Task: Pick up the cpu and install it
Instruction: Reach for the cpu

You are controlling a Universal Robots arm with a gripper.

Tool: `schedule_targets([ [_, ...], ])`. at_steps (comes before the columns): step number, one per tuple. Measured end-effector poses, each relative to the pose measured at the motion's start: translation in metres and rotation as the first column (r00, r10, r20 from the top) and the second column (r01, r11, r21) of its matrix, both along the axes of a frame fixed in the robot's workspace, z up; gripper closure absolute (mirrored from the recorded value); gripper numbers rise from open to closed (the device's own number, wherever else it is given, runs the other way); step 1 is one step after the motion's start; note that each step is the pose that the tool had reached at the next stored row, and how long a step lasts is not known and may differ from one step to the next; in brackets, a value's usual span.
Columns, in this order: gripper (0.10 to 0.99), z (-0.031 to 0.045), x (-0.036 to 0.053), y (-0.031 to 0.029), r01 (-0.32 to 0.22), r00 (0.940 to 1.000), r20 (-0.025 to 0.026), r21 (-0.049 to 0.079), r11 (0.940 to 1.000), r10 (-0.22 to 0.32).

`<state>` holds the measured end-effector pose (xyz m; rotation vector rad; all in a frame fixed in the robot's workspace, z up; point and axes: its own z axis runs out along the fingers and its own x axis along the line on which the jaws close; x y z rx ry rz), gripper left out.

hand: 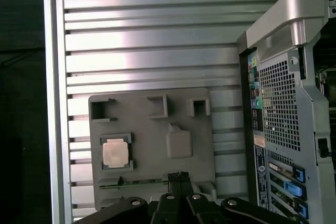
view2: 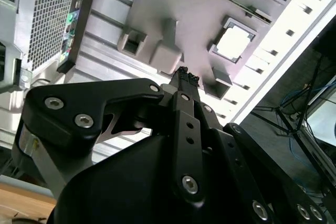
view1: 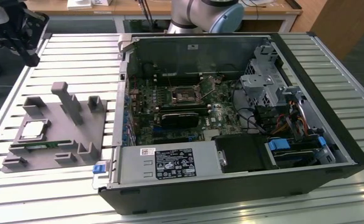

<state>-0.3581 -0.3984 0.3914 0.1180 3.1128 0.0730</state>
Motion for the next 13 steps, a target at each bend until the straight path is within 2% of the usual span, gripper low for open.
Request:
schedule_targets([
  [13, 0.98, -0.0011, -0.0486, 0.0007, 0.0, 1.0, -0.0001, 0.0, 1.0, 0.0],
])
